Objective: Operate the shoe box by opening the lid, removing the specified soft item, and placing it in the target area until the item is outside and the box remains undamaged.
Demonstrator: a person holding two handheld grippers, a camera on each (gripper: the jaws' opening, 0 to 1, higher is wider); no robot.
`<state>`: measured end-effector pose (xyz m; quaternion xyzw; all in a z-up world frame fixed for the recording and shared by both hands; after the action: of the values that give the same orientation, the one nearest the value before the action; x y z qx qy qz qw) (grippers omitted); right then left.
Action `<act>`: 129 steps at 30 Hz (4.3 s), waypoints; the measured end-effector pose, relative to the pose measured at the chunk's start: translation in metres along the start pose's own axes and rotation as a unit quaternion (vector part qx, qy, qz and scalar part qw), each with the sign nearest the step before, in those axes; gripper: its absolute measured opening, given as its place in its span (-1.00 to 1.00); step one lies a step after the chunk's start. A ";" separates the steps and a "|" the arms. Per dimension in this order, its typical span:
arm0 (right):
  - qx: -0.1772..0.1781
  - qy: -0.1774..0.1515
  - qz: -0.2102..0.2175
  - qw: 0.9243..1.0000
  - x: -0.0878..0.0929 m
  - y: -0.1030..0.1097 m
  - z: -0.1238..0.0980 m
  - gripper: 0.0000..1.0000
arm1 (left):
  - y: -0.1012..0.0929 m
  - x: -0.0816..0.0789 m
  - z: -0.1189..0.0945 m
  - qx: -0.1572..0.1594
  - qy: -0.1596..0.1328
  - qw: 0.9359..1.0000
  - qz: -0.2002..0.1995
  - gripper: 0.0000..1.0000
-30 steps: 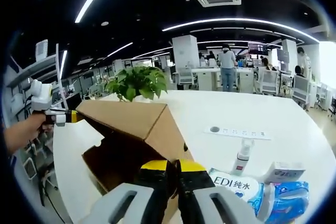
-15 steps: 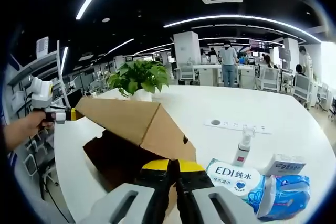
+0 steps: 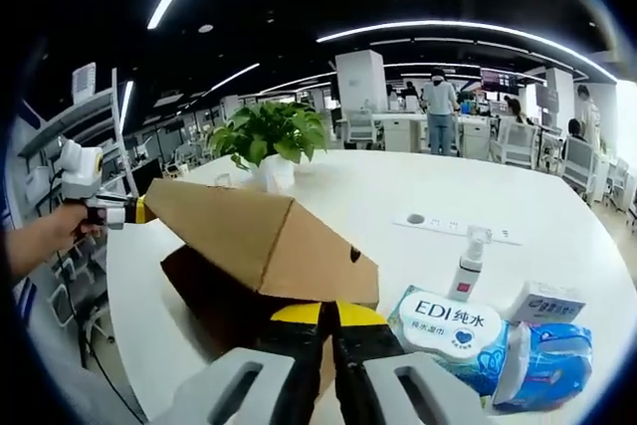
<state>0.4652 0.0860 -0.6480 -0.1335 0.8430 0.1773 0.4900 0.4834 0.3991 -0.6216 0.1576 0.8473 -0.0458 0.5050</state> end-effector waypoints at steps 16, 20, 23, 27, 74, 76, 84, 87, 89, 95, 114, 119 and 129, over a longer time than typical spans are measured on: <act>-0.039 0.012 -0.017 0.999 0.016 0.011 0.000 -0.84 | -0.009 0.019 -0.004 0.027 0.010 1.000 0.001 -0.80; -0.046 0.016 -0.026 0.998 0.019 0.013 -0.001 -0.75 | -0.012 0.025 -0.007 0.041 0.009 0.999 0.013 -0.66; -0.051 0.015 -0.027 0.998 0.024 0.014 -0.001 -0.67 | -0.015 0.030 -0.009 0.050 0.012 0.999 0.012 -0.64; -0.060 0.019 -0.037 0.997 0.030 0.019 -0.002 -0.59 | -0.017 0.035 -0.010 0.059 0.012 0.998 0.011 -0.58; -0.081 0.049 -0.097 0.991 0.075 0.031 0.010 -0.26 | -0.040 0.076 0.001 0.105 0.037 0.992 0.056 -0.21; -0.080 0.052 -0.098 0.991 0.078 0.031 0.010 -0.26 | -0.041 0.079 0.002 0.106 0.038 0.992 0.055 -0.20; -0.079 0.051 -0.100 0.991 0.078 0.030 0.007 -0.25 | -0.039 0.087 -0.001 0.103 0.049 0.992 0.047 -0.20; -0.079 0.047 -0.103 0.990 0.076 0.029 0.003 -0.22 | -0.037 0.086 -0.005 0.100 0.045 0.993 0.046 -0.20; -0.078 0.037 -0.104 0.991 0.072 0.029 0.001 -0.22 | -0.036 0.084 -0.007 0.099 0.042 0.993 0.047 -0.20; -0.085 0.021 -0.103 0.991 0.064 0.031 -0.001 -0.20 | -0.036 0.078 -0.006 0.100 0.029 0.993 0.053 -0.20; -0.081 0.021 -0.112 0.990 0.069 0.033 0.006 -0.27 | -0.035 0.081 0.003 0.095 0.029 0.994 0.050 -0.37; -0.080 0.023 -0.108 0.991 0.072 0.032 0.008 -0.28 | -0.034 0.085 0.007 0.089 0.036 0.994 0.047 -0.41; -0.077 0.028 -0.111 0.990 0.074 0.031 0.012 -0.28 | -0.033 0.086 0.013 0.087 0.045 0.994 0.041 -0.41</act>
<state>0.4261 0.1147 -0.7128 -0.2684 0.8203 0.1826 0.4709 0.4462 0.3838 -0.7059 0.2378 0.8550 -0.0911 0.4518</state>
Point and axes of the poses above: the point that each gripper's makers call its tool centre point, and the gripper's own axes: z roughly forward along the fingers, y roughly to its left, x roughly out of its underside, the point moved 2 cm from there along -z, roughly backward along the fingers, and after that the axes turned 2 degrees about z, right-handed, at the moved point
